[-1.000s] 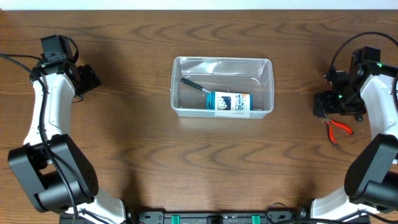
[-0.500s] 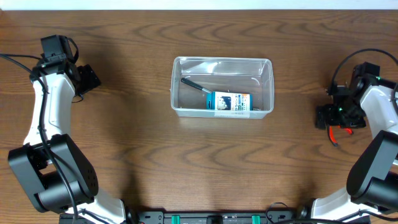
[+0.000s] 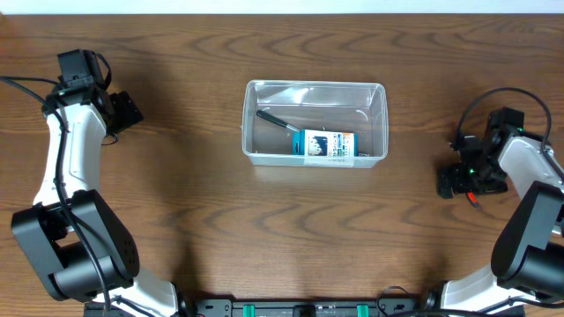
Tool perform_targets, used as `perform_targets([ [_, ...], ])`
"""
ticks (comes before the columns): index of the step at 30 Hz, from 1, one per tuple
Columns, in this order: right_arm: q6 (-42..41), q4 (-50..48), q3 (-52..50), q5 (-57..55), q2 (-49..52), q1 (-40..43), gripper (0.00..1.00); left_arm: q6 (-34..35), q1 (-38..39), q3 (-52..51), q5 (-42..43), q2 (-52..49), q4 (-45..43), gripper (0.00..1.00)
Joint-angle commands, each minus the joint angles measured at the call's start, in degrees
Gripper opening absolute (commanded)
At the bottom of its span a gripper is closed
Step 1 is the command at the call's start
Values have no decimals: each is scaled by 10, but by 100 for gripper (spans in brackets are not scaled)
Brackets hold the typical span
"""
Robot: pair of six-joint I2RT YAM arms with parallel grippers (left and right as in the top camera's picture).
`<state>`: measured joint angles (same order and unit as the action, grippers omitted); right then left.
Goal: Pack container
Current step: 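Lower the right gripper onto the red-handled pliers and grasp them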
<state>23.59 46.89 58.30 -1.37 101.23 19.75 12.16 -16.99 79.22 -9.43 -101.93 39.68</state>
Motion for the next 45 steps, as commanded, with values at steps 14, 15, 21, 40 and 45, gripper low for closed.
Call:
perform_targets([
  [14, 2, -53, -30, -1, -3, 9, 59, 1, -1, 13, -7, -5, 2, 98],
  [15, 2, -52, -30, 5, -3, 9, 53, 1, -1, 13, -7, -5, 2, 98],
  [21, -6, -54, -30, 17, -3, 9, 33, 1, -1, 13, -7, -5, 2, 98],
  [40, -34, -54, 21, 53, -3, 6, 1, 1, -1, 13, -7, -5, 2, 98],
  [45, -34, -28, 95, 53, -3, -2, 1, 1, -1, 13, -7, -5, 2, 98],
])
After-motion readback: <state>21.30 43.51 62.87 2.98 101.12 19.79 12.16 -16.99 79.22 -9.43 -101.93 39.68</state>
